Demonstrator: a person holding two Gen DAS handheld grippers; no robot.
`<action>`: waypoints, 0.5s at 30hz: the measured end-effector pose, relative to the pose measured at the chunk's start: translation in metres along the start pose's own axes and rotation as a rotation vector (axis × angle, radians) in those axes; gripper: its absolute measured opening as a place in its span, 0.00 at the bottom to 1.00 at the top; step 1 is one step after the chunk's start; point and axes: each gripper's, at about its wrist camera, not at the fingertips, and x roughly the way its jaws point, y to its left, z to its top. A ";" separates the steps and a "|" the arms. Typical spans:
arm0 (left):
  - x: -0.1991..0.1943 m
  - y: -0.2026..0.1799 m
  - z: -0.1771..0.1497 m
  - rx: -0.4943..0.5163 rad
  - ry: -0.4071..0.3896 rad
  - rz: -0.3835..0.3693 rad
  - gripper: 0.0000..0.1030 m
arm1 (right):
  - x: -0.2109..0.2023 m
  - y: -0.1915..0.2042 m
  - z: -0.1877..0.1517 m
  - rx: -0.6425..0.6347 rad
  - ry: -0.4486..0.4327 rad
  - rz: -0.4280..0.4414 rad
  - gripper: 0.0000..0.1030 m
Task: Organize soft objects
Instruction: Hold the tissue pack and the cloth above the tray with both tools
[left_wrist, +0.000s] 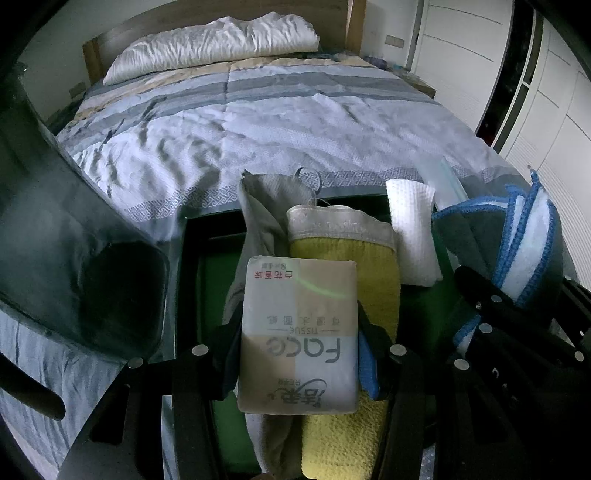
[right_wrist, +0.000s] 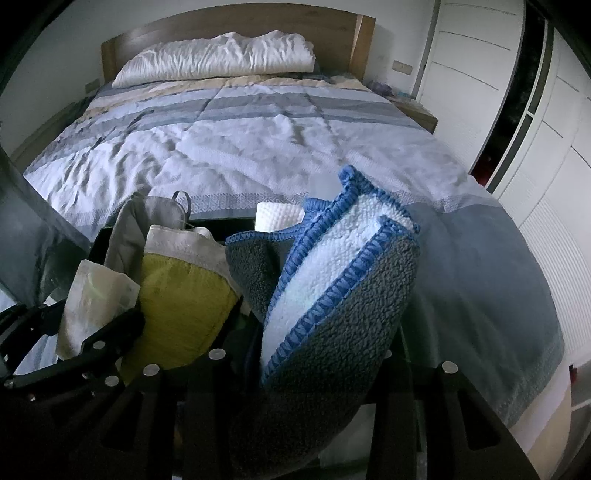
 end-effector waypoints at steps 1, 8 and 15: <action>0.000 0.000 0.000 0.000 0.001 0.001 0.45 | 0.001 0.000 0.000 0.001 0.001 0.001 0.36; 0.002 0.001 0.000 -0.004 0.004 0.000 0.45 | 0.004 -0.003 0.002 0.005 0.006 0.002 0.37; 0.004 0.000 0.000 -0.002 0.007 0.001 0.45 | 0.005 -0.004 0.002 0.004 0.007 0.002 0.39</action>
